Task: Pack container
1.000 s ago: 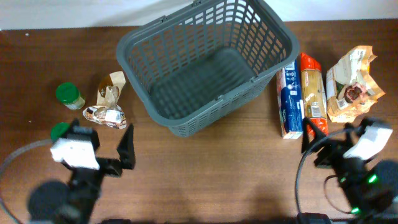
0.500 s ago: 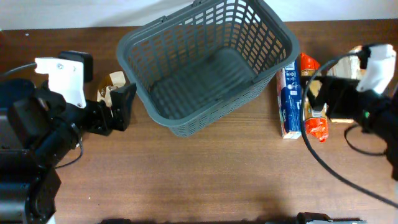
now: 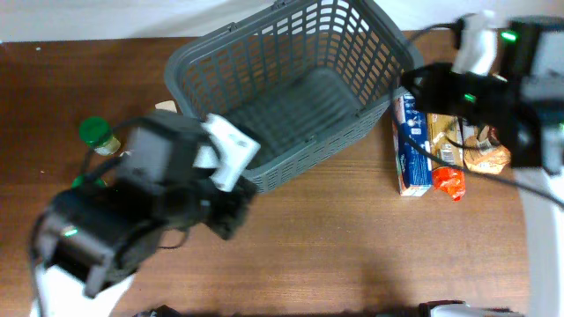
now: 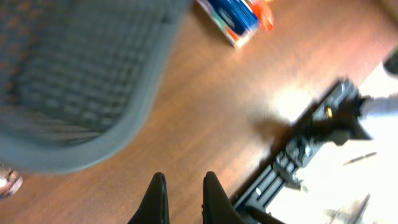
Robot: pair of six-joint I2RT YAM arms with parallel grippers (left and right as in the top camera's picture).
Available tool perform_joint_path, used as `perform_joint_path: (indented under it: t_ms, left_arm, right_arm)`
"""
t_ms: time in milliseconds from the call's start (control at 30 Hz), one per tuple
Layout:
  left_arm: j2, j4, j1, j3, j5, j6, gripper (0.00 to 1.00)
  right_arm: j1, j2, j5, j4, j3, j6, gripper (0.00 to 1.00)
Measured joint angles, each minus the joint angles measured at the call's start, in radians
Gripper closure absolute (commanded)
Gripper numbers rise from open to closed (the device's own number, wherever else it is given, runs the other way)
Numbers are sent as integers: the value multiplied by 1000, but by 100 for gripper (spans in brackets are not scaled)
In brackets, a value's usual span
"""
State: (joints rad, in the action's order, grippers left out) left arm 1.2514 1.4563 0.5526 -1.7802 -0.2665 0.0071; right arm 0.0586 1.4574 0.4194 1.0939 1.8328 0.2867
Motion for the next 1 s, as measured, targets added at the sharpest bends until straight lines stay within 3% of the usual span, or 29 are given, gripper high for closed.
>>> perform_joint_path:
  t_ms: [167,300,567,1000]
  left_arm:
    - [74,34,203,0,95,0,98]
    - [158,64,267,3,193,0,98]
    - [306,-72,271,23,312,5,98]
    - [457,-81,269,29,448,5,98]
  right_arm:
    - [68,138,-44,-58,0,2,96]
    - [76,203,-83,-67,0,3,96]
    - [76,219,-184,-71,0,1,96]
    - [76,264,-214,-6,6,-2,96]
